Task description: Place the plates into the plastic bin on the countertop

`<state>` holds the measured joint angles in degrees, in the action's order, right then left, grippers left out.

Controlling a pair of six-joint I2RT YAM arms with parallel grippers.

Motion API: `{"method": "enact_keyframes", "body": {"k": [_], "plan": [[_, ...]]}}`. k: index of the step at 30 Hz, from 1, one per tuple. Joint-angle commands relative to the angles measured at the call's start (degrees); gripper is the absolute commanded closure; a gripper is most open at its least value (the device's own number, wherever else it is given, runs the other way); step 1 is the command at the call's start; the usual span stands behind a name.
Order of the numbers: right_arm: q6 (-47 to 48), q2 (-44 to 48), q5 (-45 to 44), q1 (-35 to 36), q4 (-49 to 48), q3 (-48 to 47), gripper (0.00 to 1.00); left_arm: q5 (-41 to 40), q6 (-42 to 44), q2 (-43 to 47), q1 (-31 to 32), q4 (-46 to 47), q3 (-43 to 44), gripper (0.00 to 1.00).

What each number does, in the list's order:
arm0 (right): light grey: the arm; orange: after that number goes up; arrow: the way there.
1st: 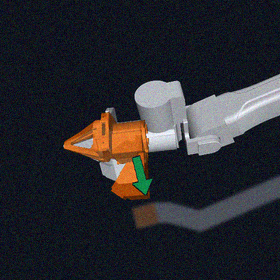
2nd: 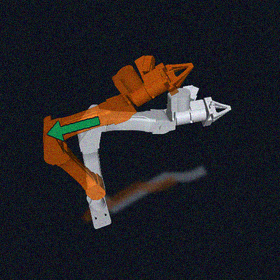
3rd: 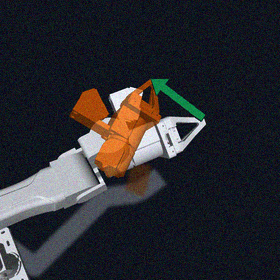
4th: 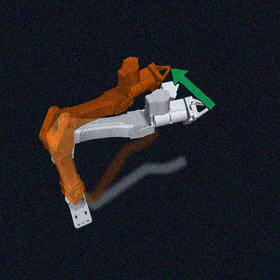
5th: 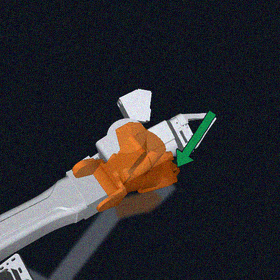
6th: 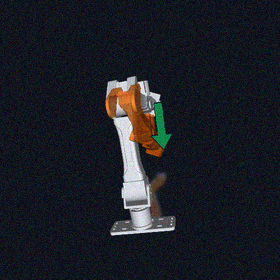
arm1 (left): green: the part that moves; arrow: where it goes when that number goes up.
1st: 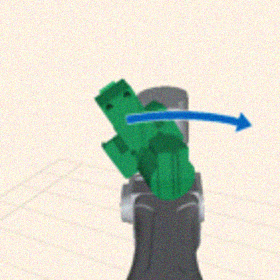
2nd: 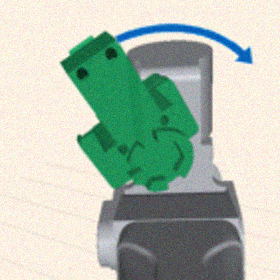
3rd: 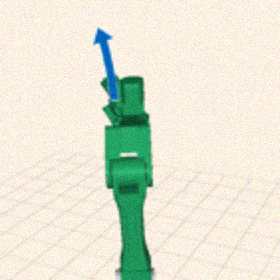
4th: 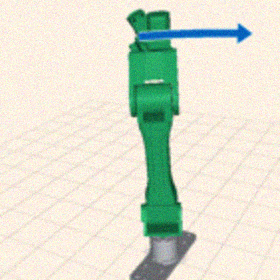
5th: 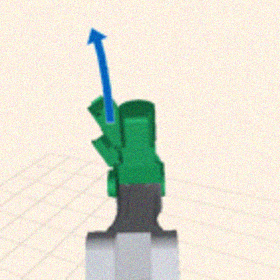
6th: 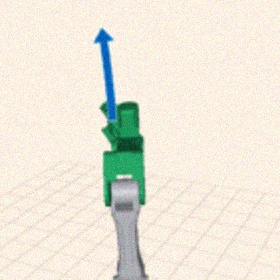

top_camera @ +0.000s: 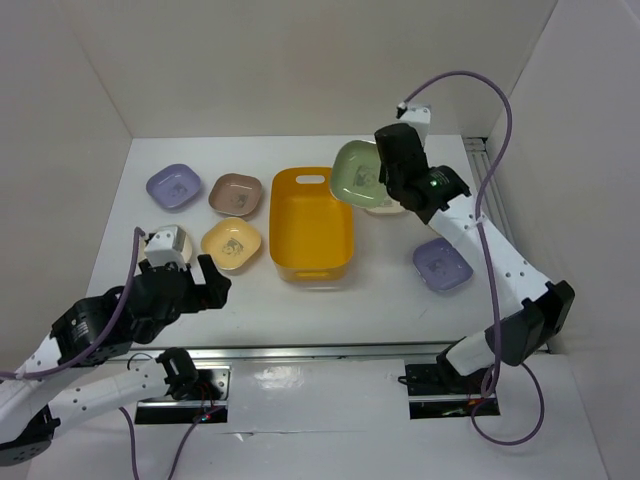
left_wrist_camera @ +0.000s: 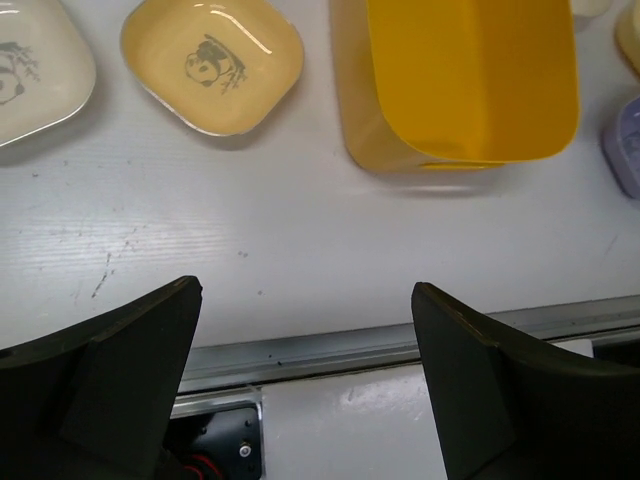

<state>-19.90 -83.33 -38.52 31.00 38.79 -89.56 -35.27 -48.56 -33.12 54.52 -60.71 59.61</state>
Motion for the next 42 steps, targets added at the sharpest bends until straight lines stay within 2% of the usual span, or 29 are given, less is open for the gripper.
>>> {"method": "enact_keyframes", "body": {"k": [1,2,9,16,18,19,20,21,23,24,29,31,33,34,36,38,42], "plan": [[7.7,-6.3,13.1,2.2,-3.6,-5.0,1.0,-5.7,-9.7,-4.1,0.1,-4.4,3.1,0.0],[9.1,-7.9,14.8,3.1,-4.6,-5.0,1.0,-6.8,-12.9,-4.9,0.1,-8.9,4.2,0.0],[14.3,-20.0,22.4,4.7,-9.7,-7.0,1.0,-9.5,-25.2,-6.0,0.1,-11.3,6.2,0.0],[14.3,-25.8,24.3,4.2,-12.5,-9.5,1.0,-12.5,-37.0,-11.2,0.1,-14.2,1.7,0.0],[13.7,-27.7,24.3,4.2,-13.3,-9.5,0.83,-13.1,-42.4,-11.8,0.1,-14.9,0.0,0.0],[13.7,-27.7,24.3,3.6,-13.3,-10.5,0.77,-14.5,-43.4,-11.8,0.1,-14.2,-1.9,0.0],[13.7,-28.5,24.8,3.6,-13.3,-11.2,0.42,-14.5,-45.0,-11.8,-0.4,-13.5,-2.8,0.0],[13.7,-28.5,24.8,4.1,-13.3,-11.3,0.29,-15.3,-45.0,-12.6,-0.9,-12.8,-3.5,0.0],[13.7,-27.8,24.8,5.1,-13.3,-12.6,0.14,-15.3,-45.0,-13.4,-3.6,-9.2,-5.4,0.0],[13.7,-26.9,24.8,6.3,-13.3,-13.2,0.0,-15.3,-43.6,-14.6,-5.0,-7.3,-6.0,0.0],[13.7,-21.5,22.8,10.6,-12.5,-14.9,0.0,-8.4,-36.4,-17.6,-16.3,6.5,-10.5,0.0],[13.7,-17.0,22.8,12.0,-13.6,-11.7,0.0,-5.2,-30.9,-19.2,-22.9,15.6,-12.1,0.0],[13.7,-14.0,22.8,13.0,-14.8,-7.9,0.0,2.1,-27.5,-22.8,-30.7,22.0,-14.6,0.0],[13.7,-11.1,22.8,14.0,-14.8,-6.8,0.0,4.7,-24.0,-24.2,-32.9,29.3,-15.4,0.0],[13.7,-8.6,22.8,15.0,-15.3,-3.4,0.0,10.8,-21.9,-28.4,-38.1,34.8,-17.4,0.02],[14.3,-5.3,22.8,16.4,-15.9,-1.2,0.0,12.7,-20.6,-31.1,-40.1,41.4,-18.0,0.03],[14.3,-2.5,21.3,17.6,-16.5,2.3,0.0,14.8,-20.1,-38.5,-42.2,45.5,-17.3,0.07]]}}
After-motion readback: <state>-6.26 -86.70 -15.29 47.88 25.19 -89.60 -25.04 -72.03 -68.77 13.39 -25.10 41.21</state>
